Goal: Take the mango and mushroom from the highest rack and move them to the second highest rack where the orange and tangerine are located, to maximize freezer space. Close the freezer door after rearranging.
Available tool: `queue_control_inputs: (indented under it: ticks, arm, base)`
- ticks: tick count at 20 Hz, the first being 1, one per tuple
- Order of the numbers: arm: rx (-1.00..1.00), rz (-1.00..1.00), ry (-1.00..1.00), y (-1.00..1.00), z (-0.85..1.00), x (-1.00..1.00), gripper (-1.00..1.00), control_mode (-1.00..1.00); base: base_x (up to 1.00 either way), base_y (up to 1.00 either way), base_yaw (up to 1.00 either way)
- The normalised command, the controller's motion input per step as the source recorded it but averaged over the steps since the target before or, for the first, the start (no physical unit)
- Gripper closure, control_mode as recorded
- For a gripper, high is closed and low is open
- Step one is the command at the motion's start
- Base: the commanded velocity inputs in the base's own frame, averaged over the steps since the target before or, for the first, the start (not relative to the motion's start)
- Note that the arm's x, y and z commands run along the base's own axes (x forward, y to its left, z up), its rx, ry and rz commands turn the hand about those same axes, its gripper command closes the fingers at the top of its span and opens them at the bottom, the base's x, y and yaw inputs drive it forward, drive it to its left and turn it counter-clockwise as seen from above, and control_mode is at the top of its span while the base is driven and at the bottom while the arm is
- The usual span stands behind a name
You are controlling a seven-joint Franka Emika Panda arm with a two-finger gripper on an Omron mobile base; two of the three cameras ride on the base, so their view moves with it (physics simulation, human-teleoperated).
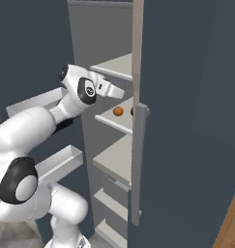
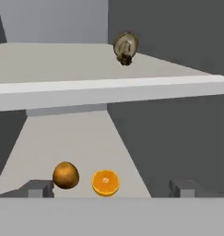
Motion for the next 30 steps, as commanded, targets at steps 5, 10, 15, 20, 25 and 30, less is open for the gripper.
queue_control_inputs:
  ticks: [5,10,15,20,25,30]
  arm:
    - [0.00,-0.31,0.10,0.00,0.85,-0.32,-1.00,-1.00]
    - [0.00,-0.07,0.07,-0.37,0.18,-0.01,-1.00,-1.00]
    - [0.00,0.00,0.09,-0.53,0.01,0.04,-1.00,-1.00]
    - [0.00,0.00,0.14,-0.39,0.00,0.06,-1.00,-1.00]
    - [0.04,0.00,0.05,-0.12,0.02,0.20,-1.00,-1.00]
    - [0.20,0.00,-0.10,0.00,0.12,0.23,-1.00,-1.00]
  base:
    - [0.00,0.00,0.00]
    - [0.00,0.00,0.00]
    - [0.00,0.00,0.00]
    - [0.00,0.00,0.00]
    - [0.00,0.00,0.00]
    - [0.00,0.00,0.00]
